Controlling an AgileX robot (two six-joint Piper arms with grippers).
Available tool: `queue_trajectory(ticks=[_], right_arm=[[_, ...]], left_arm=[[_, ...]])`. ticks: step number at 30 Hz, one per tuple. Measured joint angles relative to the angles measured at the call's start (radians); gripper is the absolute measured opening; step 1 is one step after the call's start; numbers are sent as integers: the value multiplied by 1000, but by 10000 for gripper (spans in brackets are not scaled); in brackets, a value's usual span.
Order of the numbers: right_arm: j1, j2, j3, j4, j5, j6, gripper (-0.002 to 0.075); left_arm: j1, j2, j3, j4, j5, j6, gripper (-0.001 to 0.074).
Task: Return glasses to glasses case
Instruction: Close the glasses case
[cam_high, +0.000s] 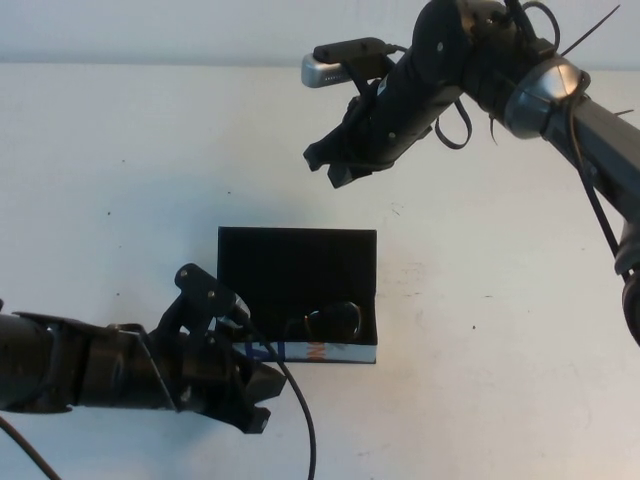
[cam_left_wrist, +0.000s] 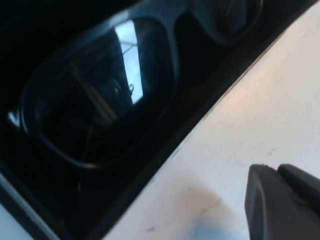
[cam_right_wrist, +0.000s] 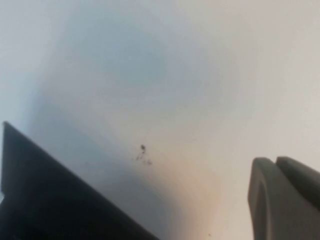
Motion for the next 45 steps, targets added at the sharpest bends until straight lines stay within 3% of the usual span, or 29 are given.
queue_trajectory(ticks=[27, 45], right_arm=[[-12, 76, -2, 14, -174, 0, -11], [-12, 165, -6, 90, -179, -19, -11]], left_arm=[[0, 1, -39, 0, -52, 64, -1], [0, 15, -39, 0, -40, 66, -1]])
